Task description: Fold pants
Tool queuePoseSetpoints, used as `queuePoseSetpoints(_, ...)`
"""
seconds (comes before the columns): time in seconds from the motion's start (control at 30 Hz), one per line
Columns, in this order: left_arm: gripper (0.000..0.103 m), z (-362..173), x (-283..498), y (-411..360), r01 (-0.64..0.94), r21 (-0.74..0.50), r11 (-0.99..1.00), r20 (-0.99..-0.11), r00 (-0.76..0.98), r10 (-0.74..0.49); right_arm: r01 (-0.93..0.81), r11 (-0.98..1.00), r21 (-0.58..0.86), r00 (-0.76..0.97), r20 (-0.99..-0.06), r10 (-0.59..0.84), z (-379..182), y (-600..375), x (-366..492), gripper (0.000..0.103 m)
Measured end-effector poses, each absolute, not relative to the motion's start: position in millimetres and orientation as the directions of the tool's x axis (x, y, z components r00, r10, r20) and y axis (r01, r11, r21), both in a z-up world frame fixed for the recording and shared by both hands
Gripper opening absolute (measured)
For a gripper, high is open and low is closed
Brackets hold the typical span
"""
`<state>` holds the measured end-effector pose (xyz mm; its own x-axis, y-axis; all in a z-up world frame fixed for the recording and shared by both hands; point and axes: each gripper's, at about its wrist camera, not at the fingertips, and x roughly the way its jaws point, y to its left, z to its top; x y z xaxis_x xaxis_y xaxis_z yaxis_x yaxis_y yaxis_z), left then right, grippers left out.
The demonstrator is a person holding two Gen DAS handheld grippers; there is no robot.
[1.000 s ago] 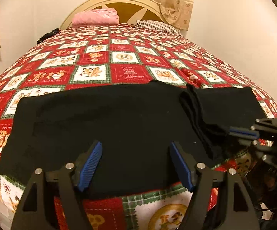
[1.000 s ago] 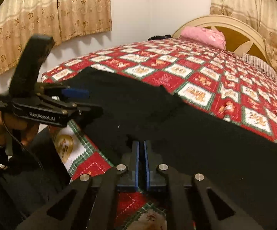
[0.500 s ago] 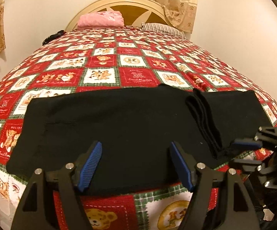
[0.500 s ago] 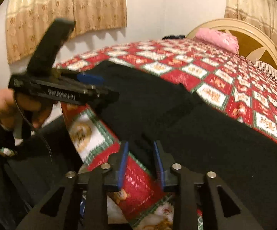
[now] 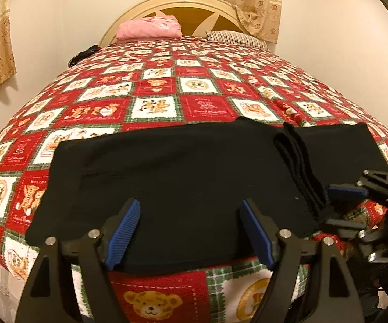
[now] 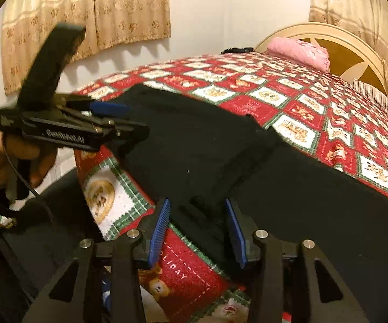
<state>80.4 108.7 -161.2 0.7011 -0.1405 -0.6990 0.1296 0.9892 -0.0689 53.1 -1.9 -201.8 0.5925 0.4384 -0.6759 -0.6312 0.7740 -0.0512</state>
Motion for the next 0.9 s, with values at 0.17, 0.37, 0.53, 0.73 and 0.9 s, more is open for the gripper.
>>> queuePoseSetpoints(0.17,0.08,-159.7,82.6,115.0,0.117,-0.028,0.993,-0.698,0.708,-0.104,-0.621,0.781,-0.061,0.617,-0.652,0.44,-189.2,-7.9,47.0,0.046)
queuePoseSetpoints(0.37,0.087,-154.3,90.3,146.0,0.052,0.038,0.998,-0.685,0.729,-0.012,-0.604,0.794,-0.073,0.645,-0.629,0.433,-177.6,-17.6,41.2,0.047)
queuePoseSetpoints(0.53,0.09,-158.4,100.3,200.7,-0.071,0.058,0.996,-0.672,0.735,0.091,-0.585,0.809,-0.063,0.666,-0.606,0.435,-167.7,-28.7,36.7,0.047)
queuePoseSetpoints(0.73,0.09,-179.8,114.1,241.1,-0.103,-0.1,0.99,-0.699,0.715,0.004,-0.552,0.832,-0.05,0.683,-0.6,0.417,-168.1,-34.9,39.4,0.048)
queuePoseSetpoints(0.9,0.086,-186.9,117.4,239.1,-0.082,-0.205,0.975,-0.691,0.718,-0.085,-0.542,0.839,-0.044,0.68,-0.61,0.407,-173.4,-37.9,39.6,0.048)
